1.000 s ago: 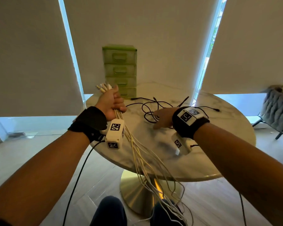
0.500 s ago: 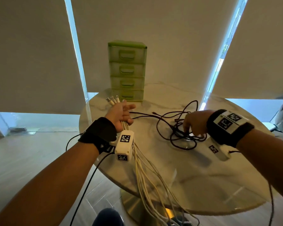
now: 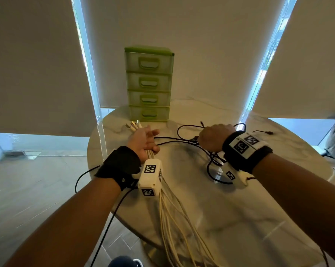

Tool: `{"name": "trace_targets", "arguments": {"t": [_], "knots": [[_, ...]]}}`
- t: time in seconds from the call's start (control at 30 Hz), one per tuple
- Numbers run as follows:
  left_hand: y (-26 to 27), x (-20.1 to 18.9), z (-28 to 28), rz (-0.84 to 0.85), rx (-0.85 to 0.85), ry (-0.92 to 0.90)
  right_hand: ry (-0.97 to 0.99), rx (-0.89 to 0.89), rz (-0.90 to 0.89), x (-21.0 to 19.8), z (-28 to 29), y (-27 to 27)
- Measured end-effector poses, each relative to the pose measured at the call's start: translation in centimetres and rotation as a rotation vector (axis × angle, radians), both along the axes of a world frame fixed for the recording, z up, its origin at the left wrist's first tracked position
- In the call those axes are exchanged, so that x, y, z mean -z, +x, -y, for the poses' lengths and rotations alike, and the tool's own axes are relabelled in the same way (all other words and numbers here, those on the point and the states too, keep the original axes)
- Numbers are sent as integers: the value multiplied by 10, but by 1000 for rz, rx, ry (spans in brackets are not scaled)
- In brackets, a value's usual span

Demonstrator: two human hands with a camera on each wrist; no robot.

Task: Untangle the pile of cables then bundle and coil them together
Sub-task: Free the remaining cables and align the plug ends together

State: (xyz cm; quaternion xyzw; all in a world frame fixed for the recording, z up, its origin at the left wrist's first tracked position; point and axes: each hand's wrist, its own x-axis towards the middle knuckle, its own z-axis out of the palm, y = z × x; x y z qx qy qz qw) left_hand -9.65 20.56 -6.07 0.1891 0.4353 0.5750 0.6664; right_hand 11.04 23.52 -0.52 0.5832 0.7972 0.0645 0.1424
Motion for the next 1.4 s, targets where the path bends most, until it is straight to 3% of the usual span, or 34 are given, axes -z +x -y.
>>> {"name": "trace_targets", "arguments": {"t": [0.1,0.2,0.57,0.77,0.83,0.93,1.27,1.4], "knots": [[10,-6,-11,14,-17,7,-127,29,-56,5,-11,6],[28,-13,-24,31,-4,13,-118,19,-167,8,-18,11],[51,-9,-55,29,111,7,72,-35,-1022,-26,-34,29],[59,-7,-58,-135,112,43,210,76,-1566,-31,-42,39],[58,-5,-57,-159,98,60,179,62,-1646,-33,-42,43],[58,-5,-56,-178,118,107,104,13,-1577,-34,-43,47],[66,-17,-52,47,243,253,-118,-89,-1212,-26,-39,38],[66,-15,-54,135,197,253,-263,-60,-802,-26,-32,36]]}}
